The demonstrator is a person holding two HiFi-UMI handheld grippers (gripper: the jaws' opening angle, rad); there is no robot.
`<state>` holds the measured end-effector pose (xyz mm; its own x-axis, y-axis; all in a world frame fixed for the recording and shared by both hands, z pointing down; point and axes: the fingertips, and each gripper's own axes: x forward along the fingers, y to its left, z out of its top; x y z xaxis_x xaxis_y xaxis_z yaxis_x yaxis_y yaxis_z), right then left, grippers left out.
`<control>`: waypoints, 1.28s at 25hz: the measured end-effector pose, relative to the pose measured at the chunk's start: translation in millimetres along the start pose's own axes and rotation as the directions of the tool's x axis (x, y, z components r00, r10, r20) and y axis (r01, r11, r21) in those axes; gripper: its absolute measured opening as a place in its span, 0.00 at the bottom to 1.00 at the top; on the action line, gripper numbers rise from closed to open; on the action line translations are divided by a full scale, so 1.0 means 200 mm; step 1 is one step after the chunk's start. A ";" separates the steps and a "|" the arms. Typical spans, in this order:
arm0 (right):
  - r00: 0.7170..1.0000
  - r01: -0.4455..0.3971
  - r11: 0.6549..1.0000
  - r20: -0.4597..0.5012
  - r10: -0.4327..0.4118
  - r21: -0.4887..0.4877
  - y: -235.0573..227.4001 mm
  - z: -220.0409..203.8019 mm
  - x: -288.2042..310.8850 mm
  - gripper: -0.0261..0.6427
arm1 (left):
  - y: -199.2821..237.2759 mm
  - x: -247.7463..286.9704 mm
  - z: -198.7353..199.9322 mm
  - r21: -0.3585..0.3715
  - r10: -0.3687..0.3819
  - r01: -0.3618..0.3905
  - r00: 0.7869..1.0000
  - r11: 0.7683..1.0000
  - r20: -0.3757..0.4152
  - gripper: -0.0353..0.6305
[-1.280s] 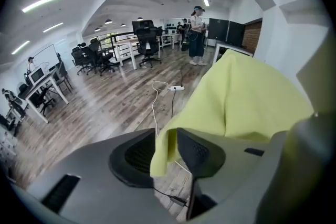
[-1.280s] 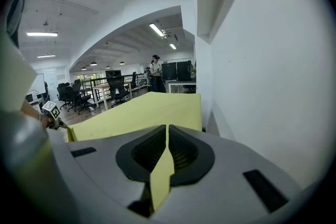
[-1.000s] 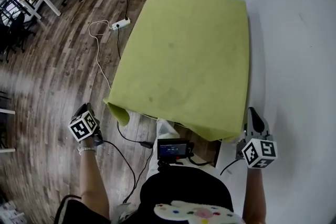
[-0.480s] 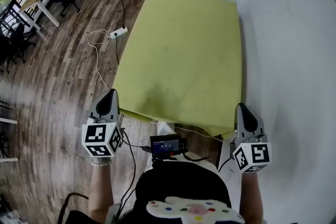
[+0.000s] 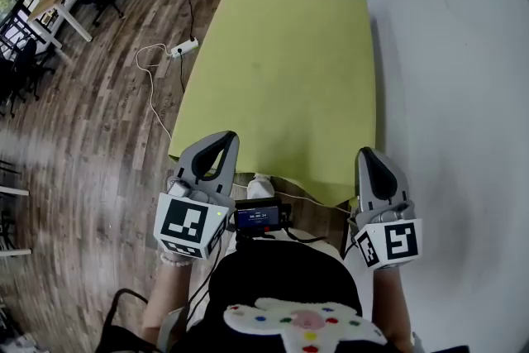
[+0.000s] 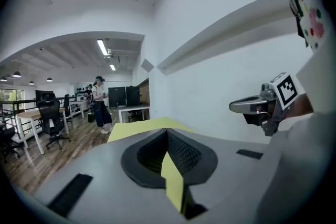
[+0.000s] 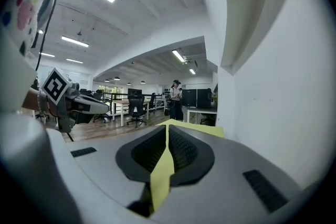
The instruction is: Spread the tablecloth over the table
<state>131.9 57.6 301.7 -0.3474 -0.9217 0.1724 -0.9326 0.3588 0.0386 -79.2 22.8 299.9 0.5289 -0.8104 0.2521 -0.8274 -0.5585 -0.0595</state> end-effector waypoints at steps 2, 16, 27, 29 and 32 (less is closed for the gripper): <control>1.000 -0.010 1.000 0.009 0.010 -0.030 0.03 0.02 0.00 0.10 | -0.04 0.00 0.03 0.016 -0.016 0.016 1.000 1.000 0.015 0.08; 0.999 -0.030 0.996 0.036 0.034 -0.083 0.10 0.06 -0.01 0.10 | -0.17 0.00 0.11 0.011 -0.073 0.072 0.995 0.997 0.065 0.08; 0.999 -0.030 0.995 0.020 0.032 -0.097 0.11 0.05 -0.01 0.09 | -0.18 0.01 0.09 0.011 -0.081 0.081 0.995 0.997 0.066 0.08; 0.999 -0.028 0.995 0.016 0.030 -0.100 0.11 0.05 -0.02 0.09 | -0.19 0.01 0.09 0.010 -0.085 0.085 0.994 0.996 0.065 0.08; 1.000 -0.027 0.994 0.010 0.029 -0.108 0.12 0.05 -0.02 0.09 | -0.20 0.01 0.09 0.012 -0.092 0.092 0.994 0.996 0.063 0.07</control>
<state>110.3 67.6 291.3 -0.3750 -0.9126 0.1632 -0.9069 0.3976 0.1396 -42.6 40.6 284.7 0.6137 -0.7650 0.1954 -0.7731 -0.6325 -0.0480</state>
